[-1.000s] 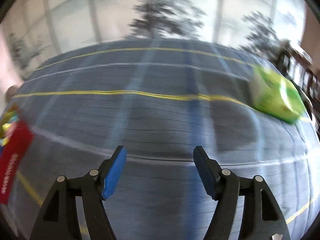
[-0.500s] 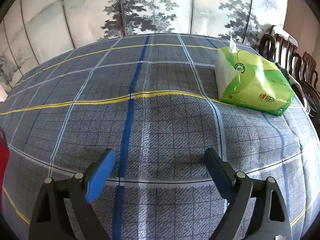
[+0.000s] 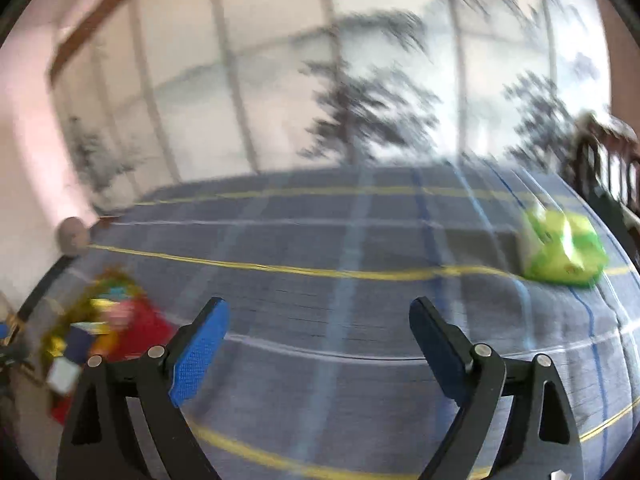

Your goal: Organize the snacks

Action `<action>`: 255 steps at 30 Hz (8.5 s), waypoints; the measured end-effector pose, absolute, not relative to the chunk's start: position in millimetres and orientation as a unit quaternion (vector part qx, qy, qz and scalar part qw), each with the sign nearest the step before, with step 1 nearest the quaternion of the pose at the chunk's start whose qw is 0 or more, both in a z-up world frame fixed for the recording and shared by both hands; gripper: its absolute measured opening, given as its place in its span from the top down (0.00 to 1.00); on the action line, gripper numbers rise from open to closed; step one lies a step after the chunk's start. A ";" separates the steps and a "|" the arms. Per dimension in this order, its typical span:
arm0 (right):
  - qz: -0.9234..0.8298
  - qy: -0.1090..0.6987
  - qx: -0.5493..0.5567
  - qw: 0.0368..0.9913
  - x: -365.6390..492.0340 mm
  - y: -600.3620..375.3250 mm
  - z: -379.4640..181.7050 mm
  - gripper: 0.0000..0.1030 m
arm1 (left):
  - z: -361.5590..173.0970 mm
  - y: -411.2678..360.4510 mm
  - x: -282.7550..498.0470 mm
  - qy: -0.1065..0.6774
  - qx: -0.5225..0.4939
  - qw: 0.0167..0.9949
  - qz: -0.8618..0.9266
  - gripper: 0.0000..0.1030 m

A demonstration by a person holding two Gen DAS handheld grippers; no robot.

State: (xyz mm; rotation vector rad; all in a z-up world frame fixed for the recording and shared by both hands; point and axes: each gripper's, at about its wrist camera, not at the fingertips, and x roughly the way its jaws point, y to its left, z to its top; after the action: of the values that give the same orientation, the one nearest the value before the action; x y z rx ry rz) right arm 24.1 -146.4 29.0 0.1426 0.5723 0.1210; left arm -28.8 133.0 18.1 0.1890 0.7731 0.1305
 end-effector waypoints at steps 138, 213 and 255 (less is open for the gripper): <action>0.116 0.088 -0.075 0.987 -151.8 33.4 109.9 0.01 | 85.5 193.5 -157.9 0.239 -0.004 0.967 0.085 0.01; 0.127 0.095 -0.074 0.985 -152.3 34.4 96.7 0.01 | 71.8 197.6 -159.5 0.269 -0.014 0.959 0.086 0.01; -0.068 0.307 -0.041 0.948 -10.9 -202.7 -6.0 0.01 | 60.5 194.9 -111.6 0.327 0.018 0.939 0.102 0.01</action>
State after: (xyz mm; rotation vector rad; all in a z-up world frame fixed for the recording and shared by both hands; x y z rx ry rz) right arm -10.9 -202.7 -6.0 -0.0825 0.6257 -0.1383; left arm -111.6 194.9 60.5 0.0363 0.6677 0.2087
